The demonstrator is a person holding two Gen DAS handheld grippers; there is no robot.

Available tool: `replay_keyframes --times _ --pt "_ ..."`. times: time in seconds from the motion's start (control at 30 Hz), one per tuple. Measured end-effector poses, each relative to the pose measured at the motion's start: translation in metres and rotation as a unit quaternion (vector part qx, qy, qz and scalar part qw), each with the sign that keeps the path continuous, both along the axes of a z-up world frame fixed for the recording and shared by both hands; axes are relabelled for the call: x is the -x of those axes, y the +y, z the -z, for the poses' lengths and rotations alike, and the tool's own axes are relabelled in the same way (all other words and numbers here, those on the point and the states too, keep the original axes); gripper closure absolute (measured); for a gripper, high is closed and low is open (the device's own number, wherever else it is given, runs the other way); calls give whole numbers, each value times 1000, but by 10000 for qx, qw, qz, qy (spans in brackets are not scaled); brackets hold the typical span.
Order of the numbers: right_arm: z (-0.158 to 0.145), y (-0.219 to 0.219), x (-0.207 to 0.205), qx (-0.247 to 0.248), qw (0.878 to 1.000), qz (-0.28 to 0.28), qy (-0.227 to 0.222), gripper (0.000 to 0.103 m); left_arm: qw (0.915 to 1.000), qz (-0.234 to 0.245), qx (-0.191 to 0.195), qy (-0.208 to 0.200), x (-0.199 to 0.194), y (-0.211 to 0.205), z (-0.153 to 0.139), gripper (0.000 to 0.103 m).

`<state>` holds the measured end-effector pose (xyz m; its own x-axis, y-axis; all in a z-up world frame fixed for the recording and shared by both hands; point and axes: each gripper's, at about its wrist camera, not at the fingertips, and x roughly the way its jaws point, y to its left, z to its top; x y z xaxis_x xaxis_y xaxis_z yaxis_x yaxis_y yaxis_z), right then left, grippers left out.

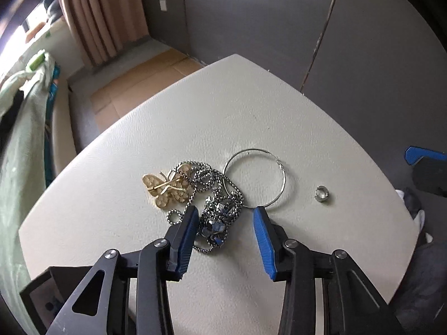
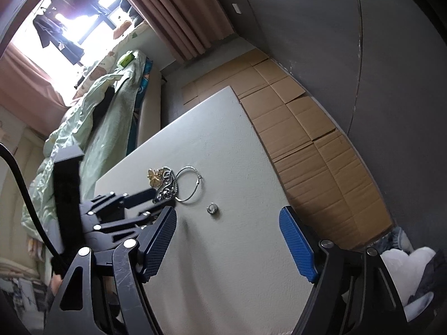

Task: Organize jewelry
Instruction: 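Grasp the silver butterfly chain with the left gripper and lift it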

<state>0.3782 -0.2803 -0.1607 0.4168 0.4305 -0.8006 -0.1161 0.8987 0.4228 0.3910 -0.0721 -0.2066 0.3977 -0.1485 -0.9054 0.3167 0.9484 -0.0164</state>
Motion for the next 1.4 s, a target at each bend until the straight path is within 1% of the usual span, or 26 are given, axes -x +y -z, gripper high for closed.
replay_keyframes --times 0.07,0.1,0.2,0.33,0.63,0.77,0.9,1.13,1.3,1.37,1.4 --pt "2 0 -2 37 10000 -8 16 26 10000 -12 -3 -10 0 0 -2 75" --pt "4 1 -3 63 10000 -26 40 26 10000 -28 0 -14 0 1 -2 84" --pt "7 5 -5 131 9998 -86 91 26 10000 -61 70 -8 0 3 -3 84" --pt "12 7 -7 129 9996 -169 168 33 9997 -83 205 -73 3 5 -8 86" --pt "21 12 -14 126 9992 -253 275 43 9964 -245 679 -444 15 23 -46 88" --pt "23 24 -18 266 9985 -395 261 45 9927 -324 947 -673 20 34 -67 88" --pt "27 41 -25 560 9956 -698 263 51 9881 -409 1185 -891 25 47 -87 88" --pt "40 59 -31 941 9901 -983 351 63 9767 -548 1608 -1309 39 67 -126 88" --pt "40 72 -30 1140 9874 -1064 287 65 9698 -599 1815 -1516 51 78 -144 88" --pt "40 78 -28 1346 9843 -1119 227 68 9669 -624 1890 -1594 55 83 -151 88" --pt "40 82 -26 1480 9818 -1176 191 71 9659 -635 1912 -1628 59 84 -154 88"
